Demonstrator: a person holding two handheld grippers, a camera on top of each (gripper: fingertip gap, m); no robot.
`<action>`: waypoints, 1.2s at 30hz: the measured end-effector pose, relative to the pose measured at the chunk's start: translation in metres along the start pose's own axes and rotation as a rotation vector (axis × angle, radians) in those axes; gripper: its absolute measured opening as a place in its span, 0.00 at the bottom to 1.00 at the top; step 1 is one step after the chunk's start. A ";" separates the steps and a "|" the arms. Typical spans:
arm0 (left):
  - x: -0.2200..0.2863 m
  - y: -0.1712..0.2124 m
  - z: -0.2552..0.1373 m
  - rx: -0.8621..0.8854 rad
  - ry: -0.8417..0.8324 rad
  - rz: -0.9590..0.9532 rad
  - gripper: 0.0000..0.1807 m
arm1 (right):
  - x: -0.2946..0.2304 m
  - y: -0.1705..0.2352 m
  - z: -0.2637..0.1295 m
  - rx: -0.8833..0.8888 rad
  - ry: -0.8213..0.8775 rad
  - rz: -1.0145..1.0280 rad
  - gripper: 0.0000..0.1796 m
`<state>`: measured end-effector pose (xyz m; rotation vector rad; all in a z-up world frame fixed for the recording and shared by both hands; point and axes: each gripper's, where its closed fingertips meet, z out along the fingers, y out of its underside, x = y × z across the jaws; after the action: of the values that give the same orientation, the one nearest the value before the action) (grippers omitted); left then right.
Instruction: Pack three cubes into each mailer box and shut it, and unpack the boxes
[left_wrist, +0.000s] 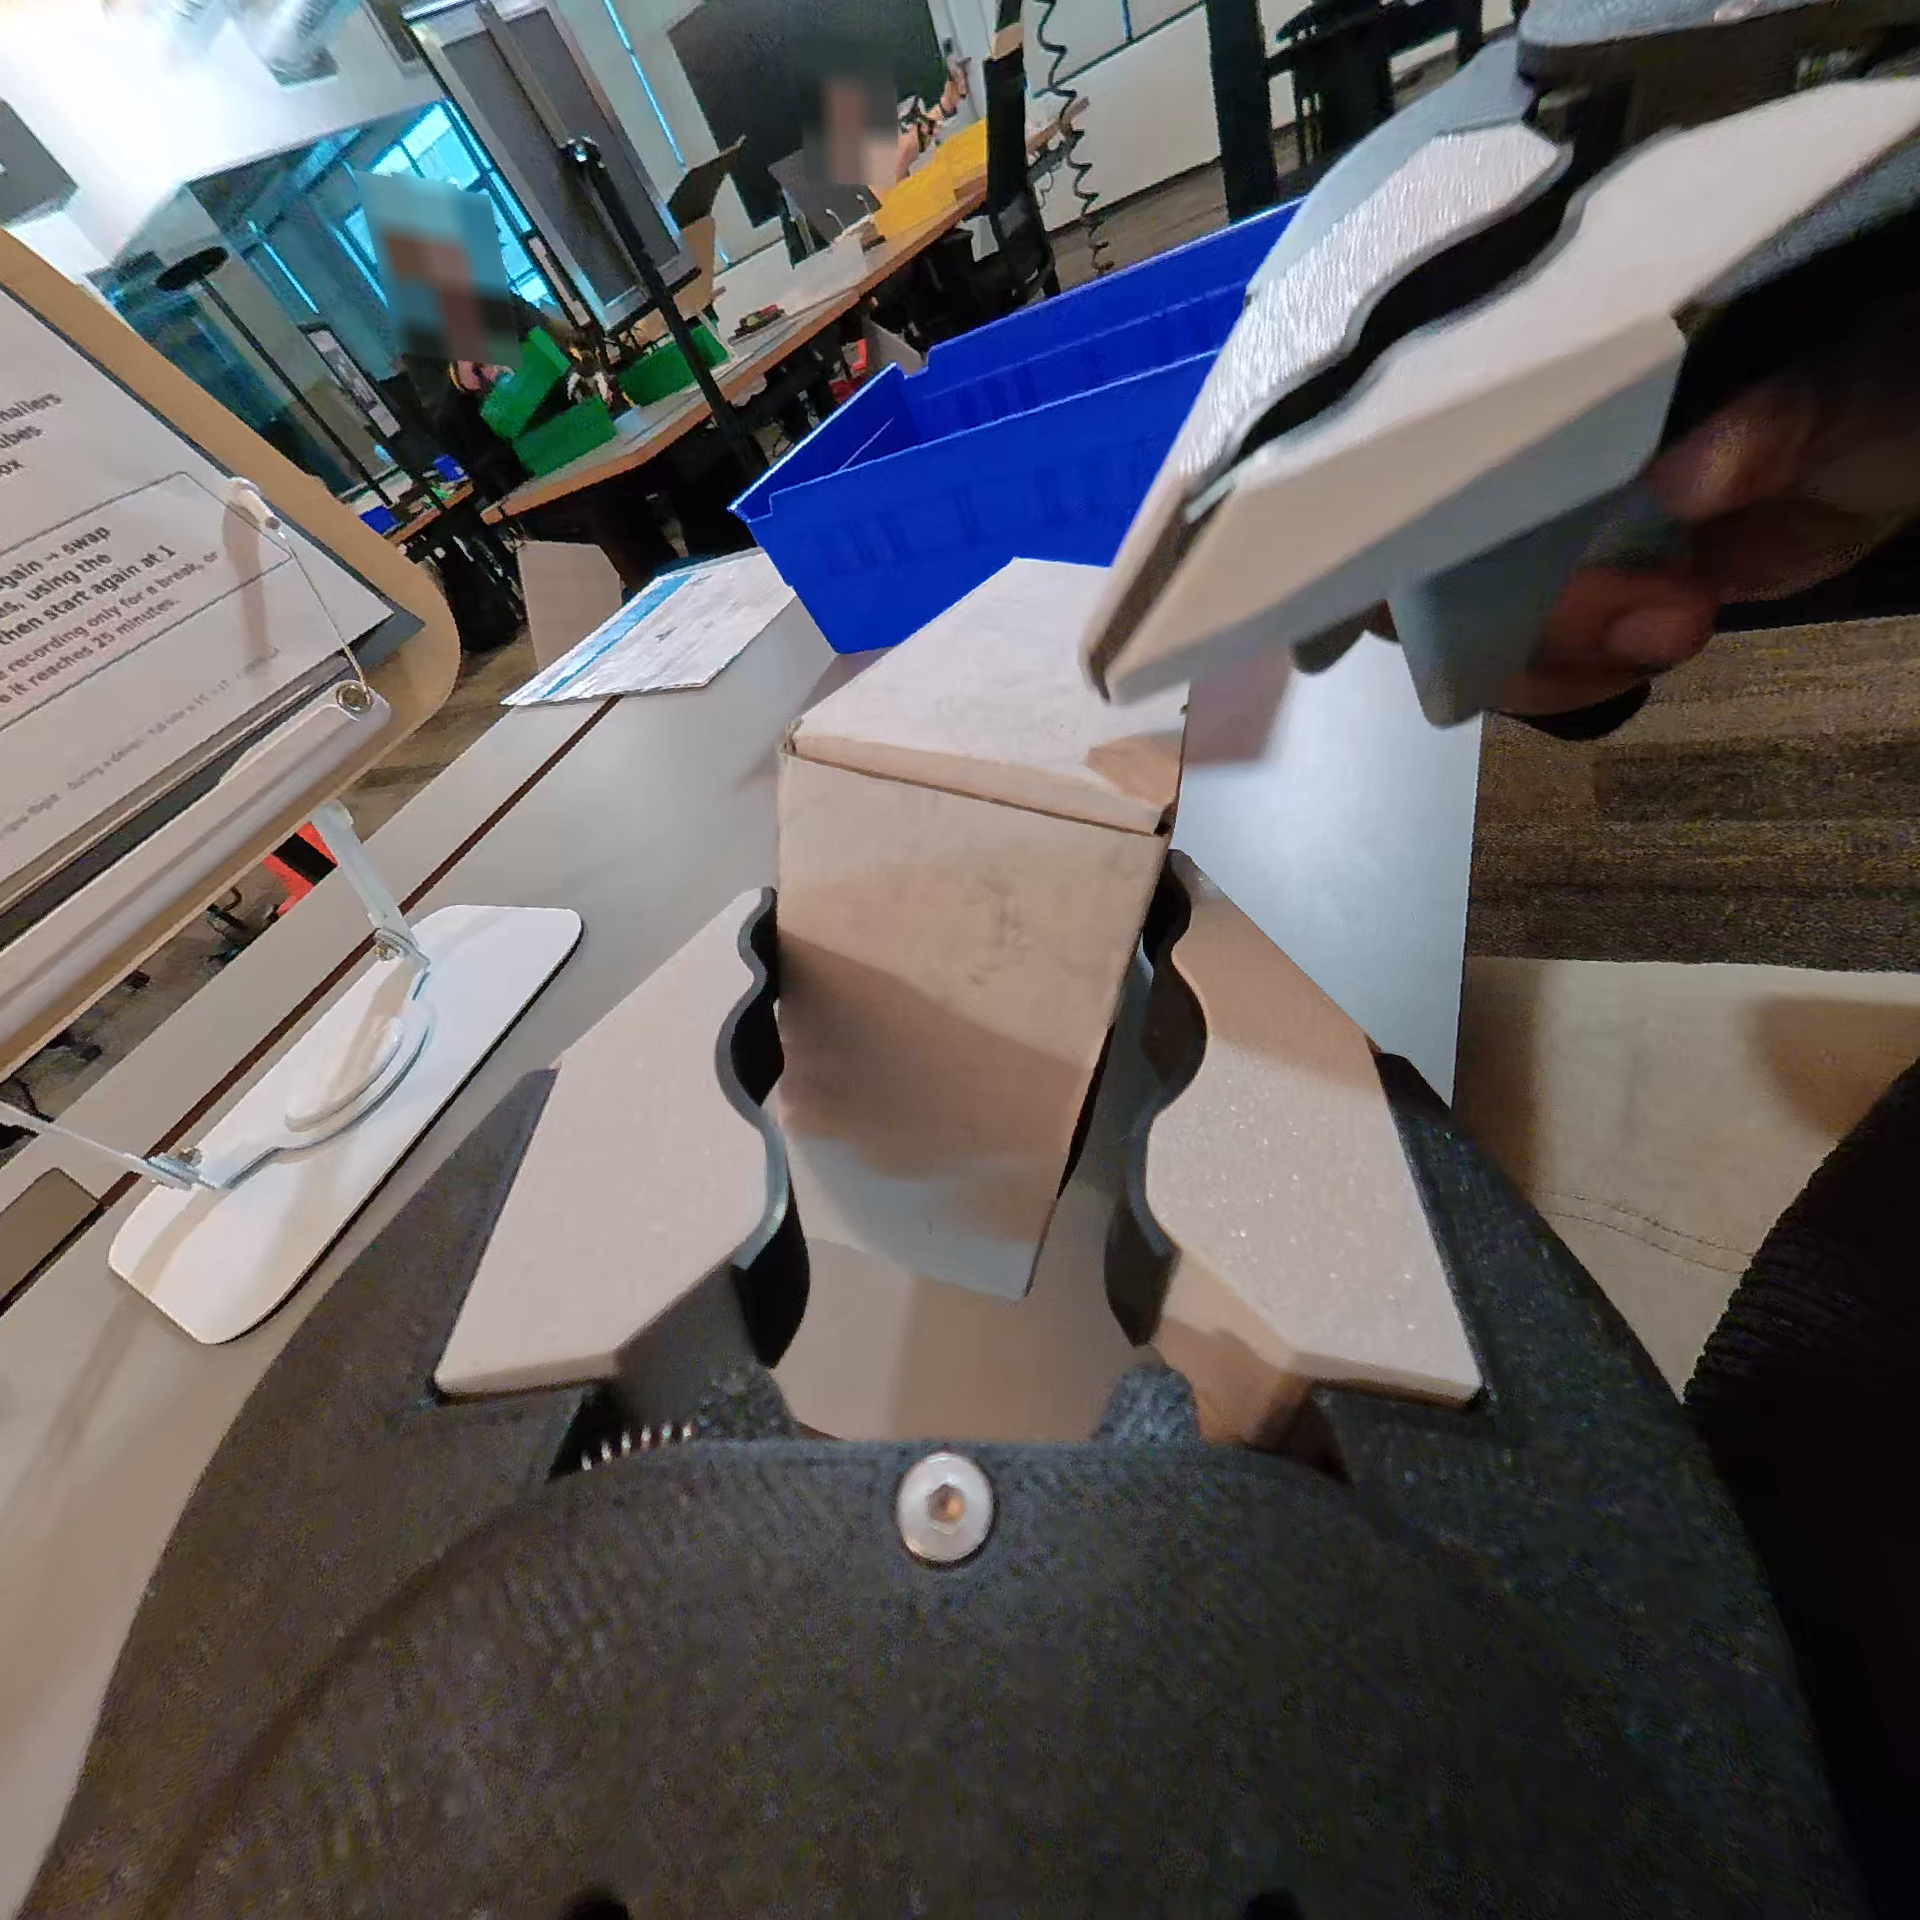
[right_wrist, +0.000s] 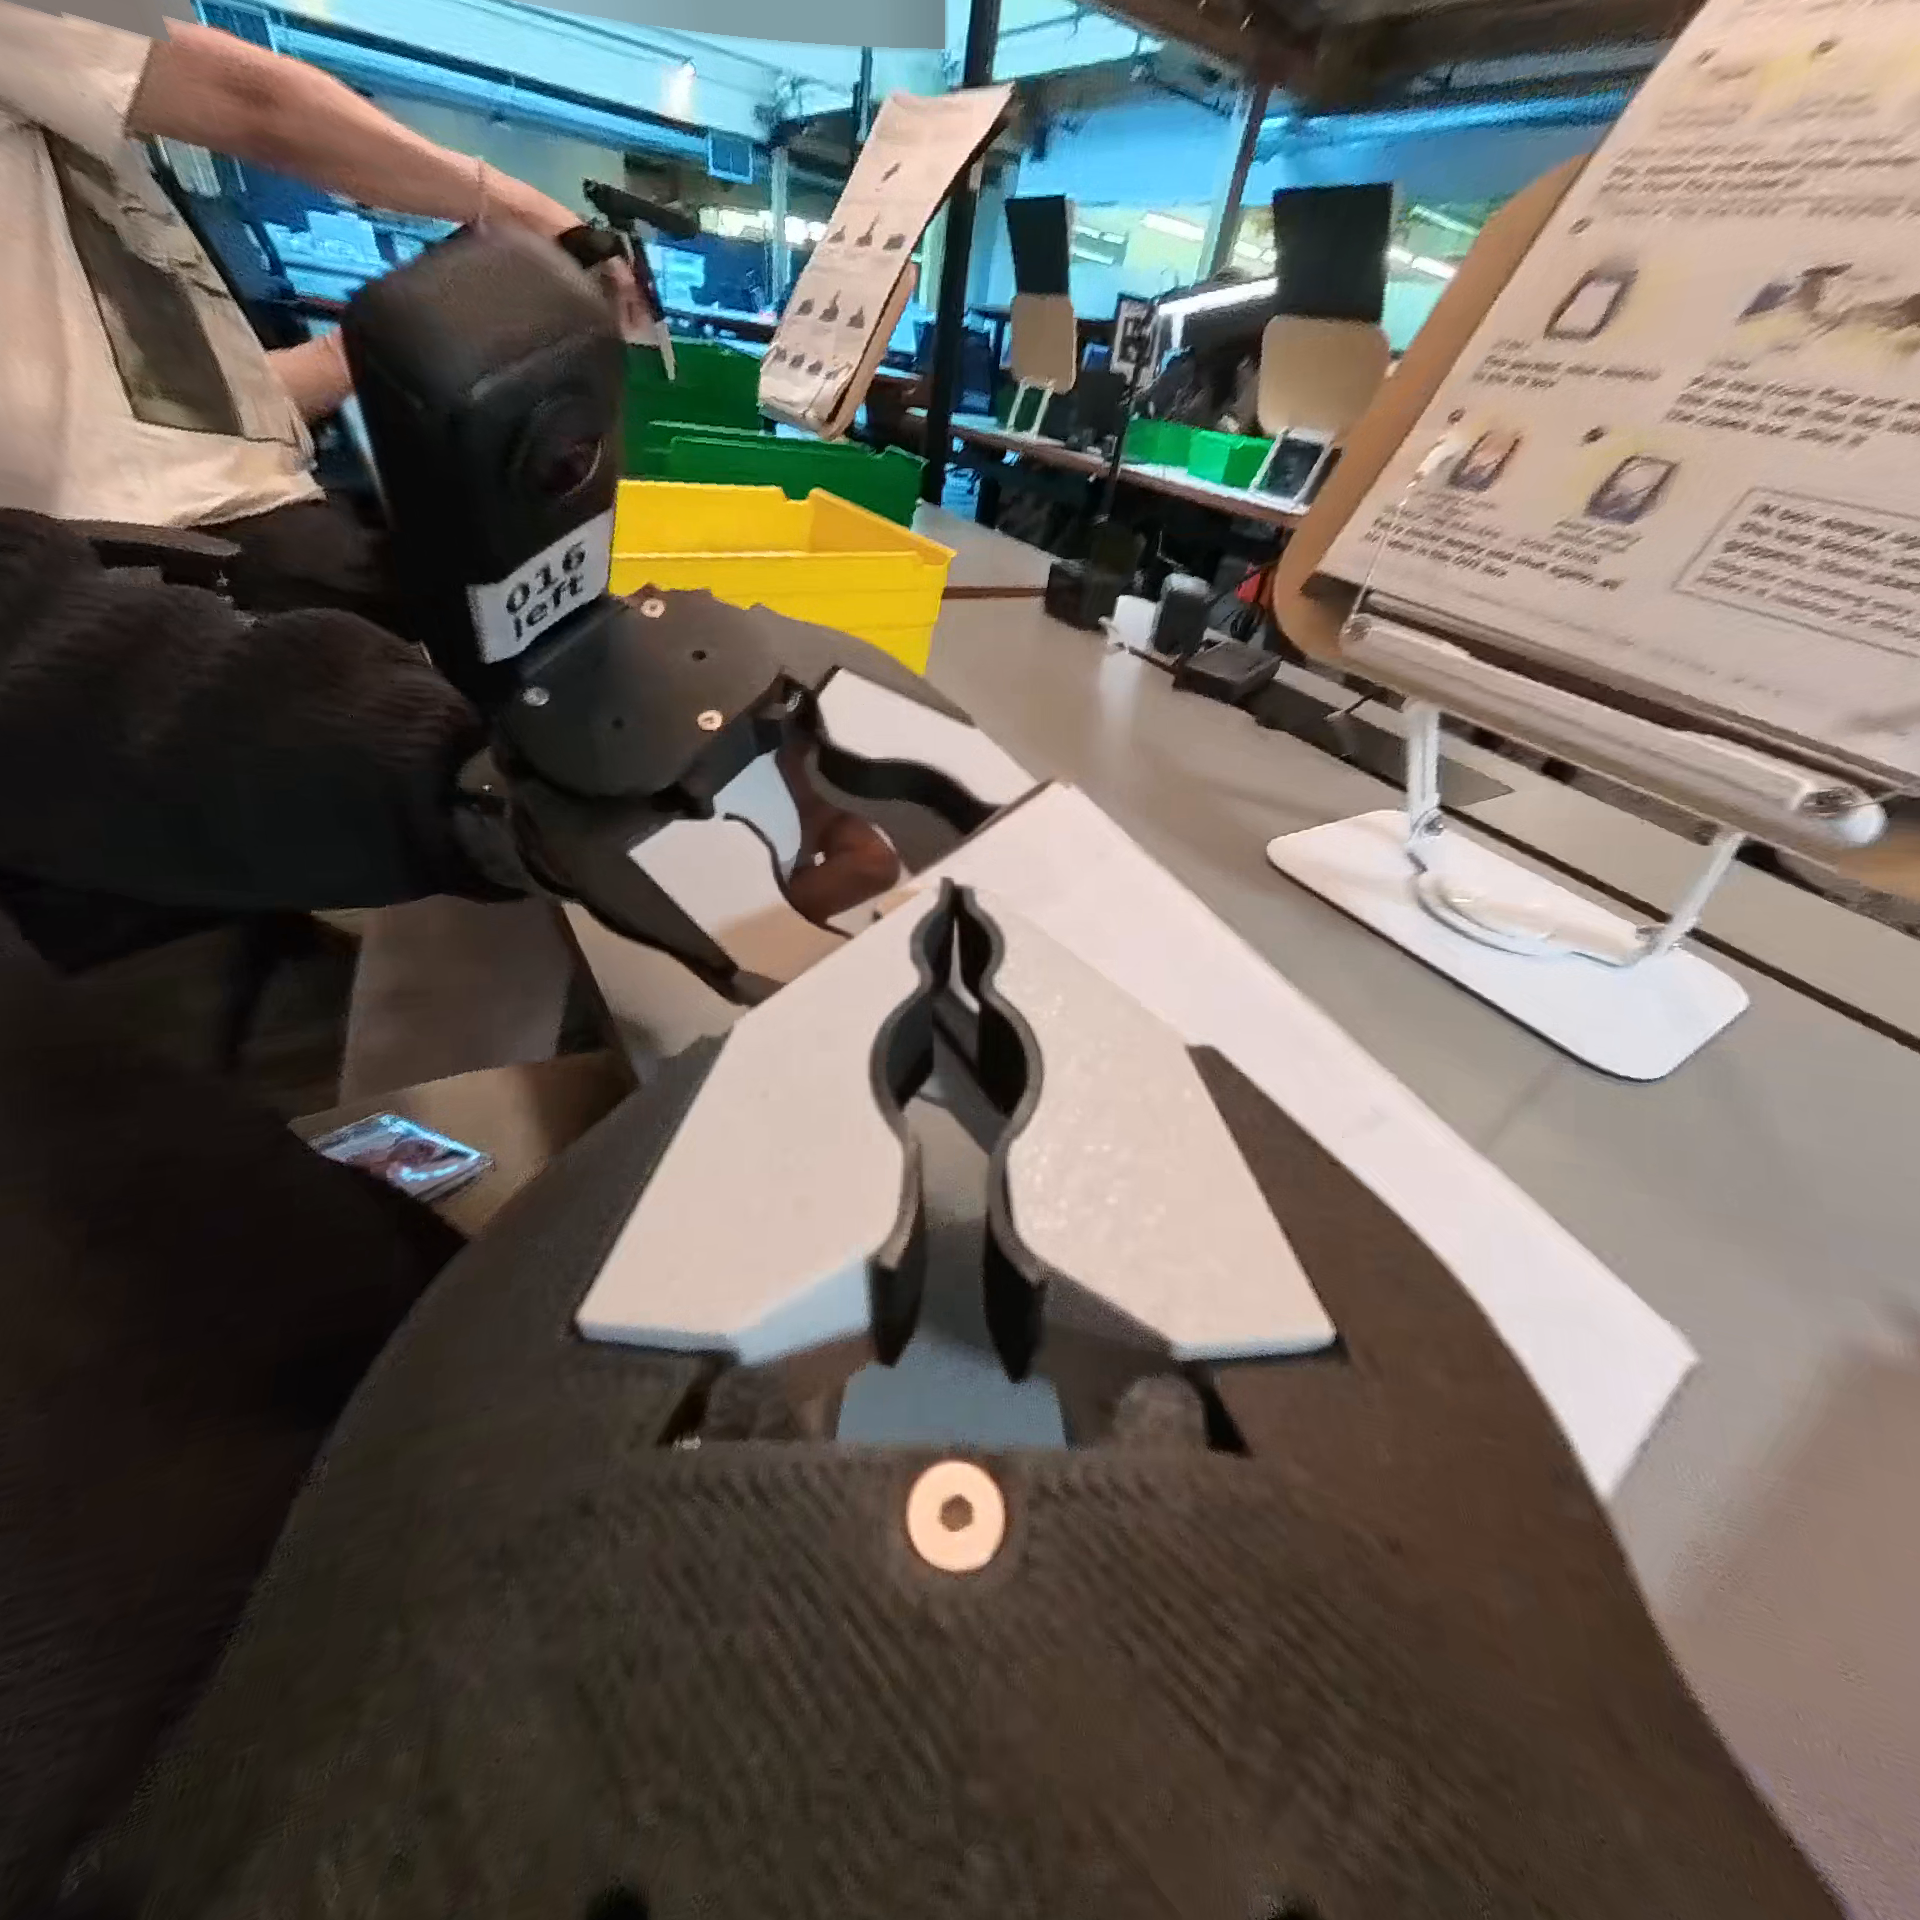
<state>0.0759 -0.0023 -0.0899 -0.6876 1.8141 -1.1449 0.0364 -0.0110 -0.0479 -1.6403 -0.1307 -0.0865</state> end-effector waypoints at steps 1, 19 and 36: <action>0.000 0.000 0.000 -0.002 0.001 0.002 0.38 | -0.002 0.003 0.002 -0.011 0.000 -0.014 0.00; 0.009 0.025 0.006 -0.112 0.027 -0.022 0.36 | -0.014 0.033 0.012 -0.132 -0.072 0.054 0.00; 0.007 0.011 0.002 -0.068 0.038 0.045 0.37 | 0.044 0.033 -0.016 -0.382 0.110 -0.487 0.47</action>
<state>0.0739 -0.0040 -0.1029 -0.6643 1.8984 -1.0778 0.0848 -0.0282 -0.0733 -1.9476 -0.4501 -0.6030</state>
